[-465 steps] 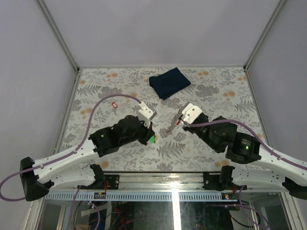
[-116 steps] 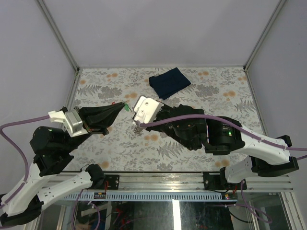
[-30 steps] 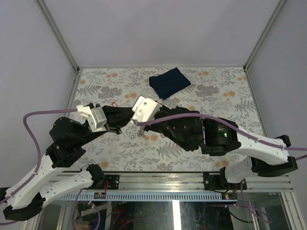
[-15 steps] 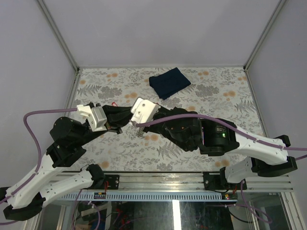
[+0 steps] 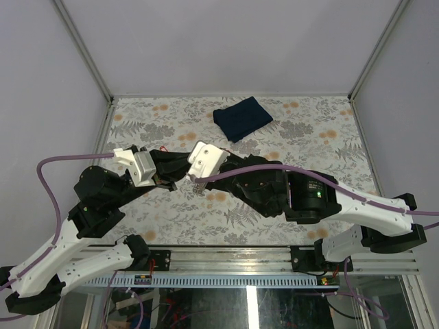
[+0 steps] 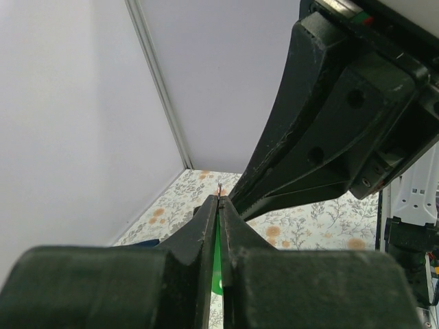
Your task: Put the keys on the keyring
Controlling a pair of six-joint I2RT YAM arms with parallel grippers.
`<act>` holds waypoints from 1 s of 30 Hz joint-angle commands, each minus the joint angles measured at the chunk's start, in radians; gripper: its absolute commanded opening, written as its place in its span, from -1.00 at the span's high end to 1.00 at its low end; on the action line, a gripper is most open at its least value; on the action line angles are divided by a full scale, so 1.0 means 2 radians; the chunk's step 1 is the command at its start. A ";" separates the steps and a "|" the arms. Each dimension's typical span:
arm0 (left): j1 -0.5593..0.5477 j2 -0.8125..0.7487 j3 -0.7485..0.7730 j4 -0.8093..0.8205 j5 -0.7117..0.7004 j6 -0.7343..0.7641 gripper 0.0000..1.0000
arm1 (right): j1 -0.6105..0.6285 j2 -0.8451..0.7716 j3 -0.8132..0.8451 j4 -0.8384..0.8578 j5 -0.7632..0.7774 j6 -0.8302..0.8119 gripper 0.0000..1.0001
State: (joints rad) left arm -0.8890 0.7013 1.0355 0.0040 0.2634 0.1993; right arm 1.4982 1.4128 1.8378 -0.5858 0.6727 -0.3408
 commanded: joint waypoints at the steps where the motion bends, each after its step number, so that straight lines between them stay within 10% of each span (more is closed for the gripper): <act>1: 0.003 -0.001 0.005 0.017 -0.005 -0.002 1.00 | 0.000 -0.028 0.000 0.052 0.017 -0.008 1.00; 30: 0.003 -0.003 0.008 0.018 -0.005 0.000 1.00 | 0.000 -0.030 0.002 0.065 0.006 -0.003 1.00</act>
State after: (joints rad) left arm -0.8890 0.7002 1.0355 0.0048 0.2626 0.1993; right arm 1.4982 1.3750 1.8172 -0.5034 0.6895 -0.3439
